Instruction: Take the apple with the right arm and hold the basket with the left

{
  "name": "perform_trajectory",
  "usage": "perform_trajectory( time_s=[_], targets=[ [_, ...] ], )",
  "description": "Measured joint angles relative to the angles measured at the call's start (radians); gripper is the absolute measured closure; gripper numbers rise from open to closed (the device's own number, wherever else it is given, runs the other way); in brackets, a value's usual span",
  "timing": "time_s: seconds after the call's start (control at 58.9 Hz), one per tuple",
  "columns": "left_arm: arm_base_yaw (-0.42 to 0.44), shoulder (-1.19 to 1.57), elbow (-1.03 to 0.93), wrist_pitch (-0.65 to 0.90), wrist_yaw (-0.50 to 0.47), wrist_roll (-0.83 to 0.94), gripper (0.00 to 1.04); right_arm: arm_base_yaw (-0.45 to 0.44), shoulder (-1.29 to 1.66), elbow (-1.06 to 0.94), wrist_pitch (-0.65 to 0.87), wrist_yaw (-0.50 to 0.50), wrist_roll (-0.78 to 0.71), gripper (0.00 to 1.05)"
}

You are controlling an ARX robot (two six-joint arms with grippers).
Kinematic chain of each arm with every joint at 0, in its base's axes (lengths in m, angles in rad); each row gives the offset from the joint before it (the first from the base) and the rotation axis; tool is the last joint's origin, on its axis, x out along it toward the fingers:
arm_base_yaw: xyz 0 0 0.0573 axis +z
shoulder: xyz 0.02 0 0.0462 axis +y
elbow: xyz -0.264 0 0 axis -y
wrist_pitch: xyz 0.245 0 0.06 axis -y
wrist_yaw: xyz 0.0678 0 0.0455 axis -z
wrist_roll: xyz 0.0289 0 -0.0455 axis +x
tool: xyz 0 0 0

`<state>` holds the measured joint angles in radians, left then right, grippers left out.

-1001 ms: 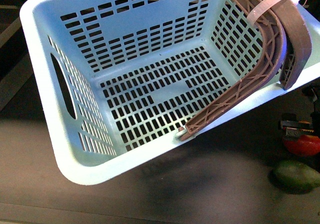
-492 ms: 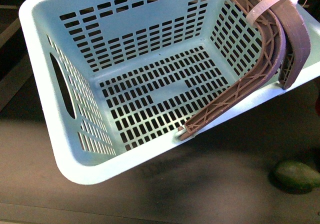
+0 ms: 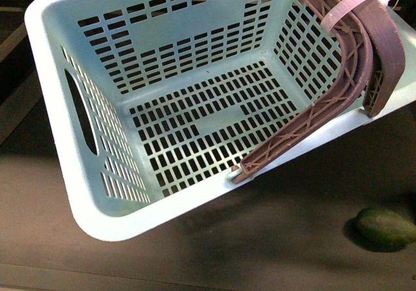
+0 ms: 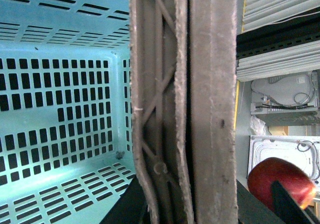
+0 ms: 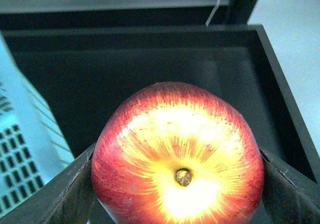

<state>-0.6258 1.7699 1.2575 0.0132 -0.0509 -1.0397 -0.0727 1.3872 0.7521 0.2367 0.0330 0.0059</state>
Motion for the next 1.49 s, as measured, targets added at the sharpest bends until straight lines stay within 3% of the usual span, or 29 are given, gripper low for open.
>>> perform_trajectory(
  time_s=[0.356, 0.594, 0.73, 0.933, 1.137, 1.391, 1.493],
  targets=[
    [0.0, 0.0, 0.0, 0.0, 0.001, 0.0, 0.88, 0.262, 0.014, 0.029, 0.002, 0.007, 0.115, 0.25],
    [0.0, 0.0, 0.0, 0.0, -0.001, 0.0, 0.88, 0.37, 0.096, 0.029, 0.025, 0.035, 0.142, 0.24],
    [0.0, 0.0, 0.0, 0.0, 0.001, 0.0, 0.88, 0.379, 0.115, 0.029, 0.026, 0.054, 0.163, 0.07],
    [-0.001, 0.003, 0.0, -0.002, 0.006, 0.006, 0.88, 0.351, 0.063, 0.028, 0.012, 0.093, 0.173, 0.09],
    [0.0, 0.004, 0.0, -0.003, -0.006, 0.006, 0.88, 0.275, -0.105, -0.008, -0.068, 0.237, 0.153, 0.09],
    [-0.002, 0.004, 0.0, -0.003, 0.011, 0.0, 0.88, 0.264, -0.132, -0.014, -0.068, 0.238, 0.134, 0.09],
    [-0.003, 0.004, 0.0, -0.003, 0.013, -0.002, 0.88, 0.248, -0.14, -0.136, 0.234, 0.14, 0.065, 0.23]
  ],
)
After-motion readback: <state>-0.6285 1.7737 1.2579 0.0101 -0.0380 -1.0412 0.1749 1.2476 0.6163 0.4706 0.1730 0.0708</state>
